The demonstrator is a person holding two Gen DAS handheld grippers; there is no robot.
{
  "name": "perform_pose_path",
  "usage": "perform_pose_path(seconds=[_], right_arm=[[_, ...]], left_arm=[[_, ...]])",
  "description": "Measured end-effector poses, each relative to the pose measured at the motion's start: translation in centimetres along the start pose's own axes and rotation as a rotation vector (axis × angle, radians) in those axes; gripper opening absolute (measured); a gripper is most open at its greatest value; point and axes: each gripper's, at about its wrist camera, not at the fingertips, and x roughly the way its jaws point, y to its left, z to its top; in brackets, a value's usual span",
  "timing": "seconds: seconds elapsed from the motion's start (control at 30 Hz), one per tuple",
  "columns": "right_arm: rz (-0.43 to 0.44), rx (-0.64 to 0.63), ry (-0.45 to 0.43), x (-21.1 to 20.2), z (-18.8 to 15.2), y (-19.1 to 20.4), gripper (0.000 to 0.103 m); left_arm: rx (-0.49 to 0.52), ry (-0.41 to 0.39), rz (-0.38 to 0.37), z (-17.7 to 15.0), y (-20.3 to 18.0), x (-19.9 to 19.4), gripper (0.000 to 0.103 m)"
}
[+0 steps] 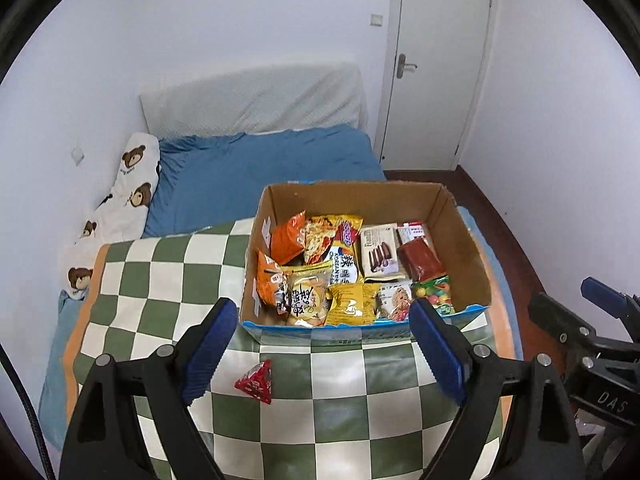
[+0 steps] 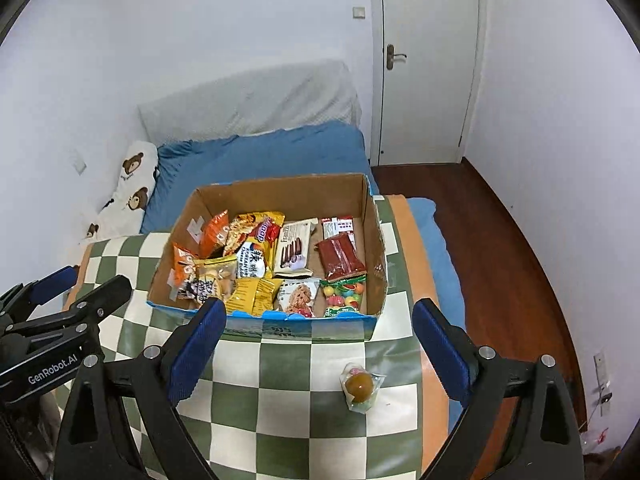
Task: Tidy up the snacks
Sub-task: 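Move both tools back over the blanket toward the last snacks, then grasp the red chocolate pack with the left tool while the right grasps the wrapped egg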
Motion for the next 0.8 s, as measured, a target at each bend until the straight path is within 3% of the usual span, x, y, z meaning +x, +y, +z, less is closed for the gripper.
perform_pose_path(seconds=[0.27,0.3,0.33,0.47,0.8], right_arm=[[0.056,0.099,0.036,0.3,-1.5,-1.7,0.098],[0.056,0.117,0.052,0.8,-1.8,-2.1,0.098],[0.059,0.162,0.090,2.0,-2.6,-3.2,0.098],[0.039,0.285,0.210,7.0,-5.7,-6.6,0.098],[0.024,0.426,0.458,20.4,-12.2,-10.1,0.098]], left_arm=[[-0.012,0.017,-0.022,-0.8,0.2,0.3,0.089],[-0.014,0.033,-0.024,-1.1,0.4,0.9,0.099],[-0.021,0.055,-0.028,-1.5,0.6,1.6,0.103],[-0.057,0.104,-0.005,-3.8,1.8,4.9,0.103],[-0.124,0.335,0.100,-9.3,6.5,13.7,0.103]])
